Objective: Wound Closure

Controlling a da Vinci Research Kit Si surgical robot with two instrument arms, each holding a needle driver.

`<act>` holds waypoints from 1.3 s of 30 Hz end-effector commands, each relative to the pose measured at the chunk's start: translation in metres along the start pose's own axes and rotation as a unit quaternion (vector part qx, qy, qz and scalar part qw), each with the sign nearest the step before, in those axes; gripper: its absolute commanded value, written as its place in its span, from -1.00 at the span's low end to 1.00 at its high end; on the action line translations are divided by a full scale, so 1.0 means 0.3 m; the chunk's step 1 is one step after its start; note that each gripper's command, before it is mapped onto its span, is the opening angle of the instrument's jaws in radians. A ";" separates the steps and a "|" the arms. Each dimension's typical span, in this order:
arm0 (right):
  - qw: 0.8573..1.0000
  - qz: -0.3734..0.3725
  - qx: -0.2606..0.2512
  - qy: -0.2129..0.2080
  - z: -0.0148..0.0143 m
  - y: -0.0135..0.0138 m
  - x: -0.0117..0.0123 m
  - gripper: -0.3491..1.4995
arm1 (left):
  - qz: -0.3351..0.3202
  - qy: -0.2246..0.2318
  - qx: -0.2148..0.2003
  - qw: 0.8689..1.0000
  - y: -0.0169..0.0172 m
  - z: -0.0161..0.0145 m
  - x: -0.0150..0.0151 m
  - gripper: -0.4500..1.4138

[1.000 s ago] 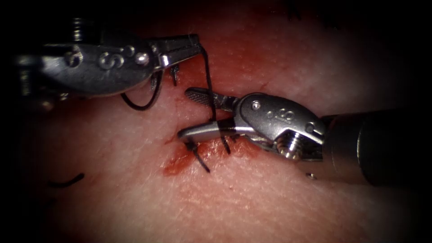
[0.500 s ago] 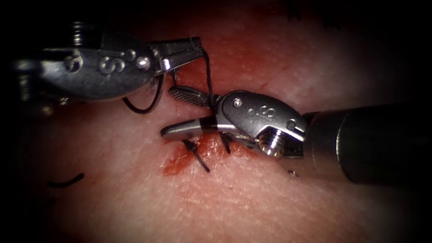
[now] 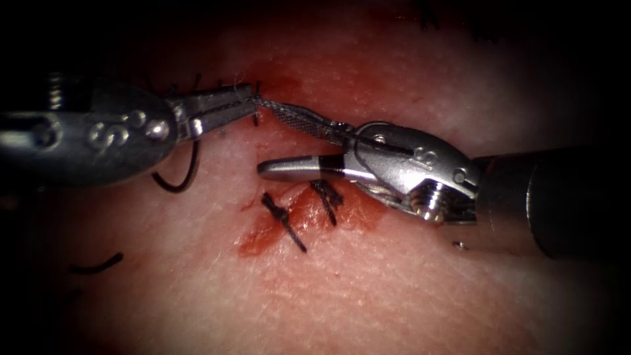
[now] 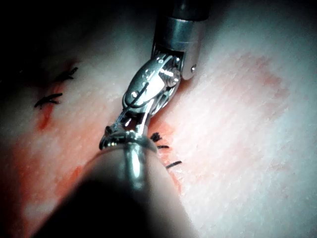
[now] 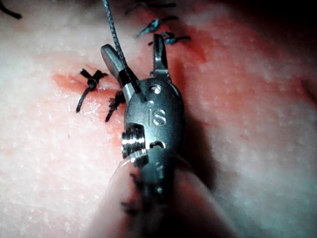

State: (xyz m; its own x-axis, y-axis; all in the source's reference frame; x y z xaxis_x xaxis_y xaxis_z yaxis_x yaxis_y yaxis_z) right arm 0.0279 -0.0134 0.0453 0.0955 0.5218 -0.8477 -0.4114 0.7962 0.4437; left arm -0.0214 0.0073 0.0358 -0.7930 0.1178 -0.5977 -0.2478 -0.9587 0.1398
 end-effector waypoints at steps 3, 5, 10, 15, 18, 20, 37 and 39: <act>1.000 -0.001 -0.024 -0.011 -0.0191 0.0075 -0.0042 0.53 | 0.009 -0.003 0.003 1.000 0.008 -0.006 -0.005 -1.00; 0.999 0.000 -0.036 -0.009 -0.0278 0.0115 -0.0050 0.53 | 0.013 -0.005 0.004 1.000 0.012 -0.010 -0.006 -1.00; 0.997 -0.002 -0.076 -0.009 -0.0508 0.0210 -0.0085 0.51 | 0.044 -0.015 -0.015 0.999 0.029 -0.020 -0.008 -1.00; 0.997 -0.007 -0.078 -0.009 -0.0564 0.0209 -0.0124 0.51 | 0.073 0.003 -0.080 0.994 0.052 -0.019 -0.009 -1.00; 0.998 -0.014 -0.065 -0.001 -0.0524 0.0164 -0.0166 0.49 | 0.047 0.029 -0.131 0.990 0.060 -0.010 -0.014 0.69; 0.998 -0.013 -0.061 -0.002 -0.0501 0.0145 -0.0181 0.49 | 0.025 0.030 -0.126 0.991 0.059 -0.008 -0.017 0.73; 1.000 -0.012 -0.027 -0.002 -0.0404 0.0071 -0.0193 0.49 | -0.060 0.106 -0.199 0.972 0.049 -0.019 -0.018 0.75; 1.000 -0.013 -0.027 -0.001 -0.0401 0.0067 -0.0196 0.49 | -0.075 0.114 -0.219 0.966 0.053 -0.015 -0.017 0.71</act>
State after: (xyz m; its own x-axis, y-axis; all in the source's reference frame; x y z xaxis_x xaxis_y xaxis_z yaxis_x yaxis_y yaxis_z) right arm 0.0149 -0.0182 0.0471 0.1094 0.5031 -0.8573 -0.4587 0.7907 0.4054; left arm -0.0195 -0.0097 0.0380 -0.5954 0.2810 -0.7527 -0.0453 -0.9471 -0.3177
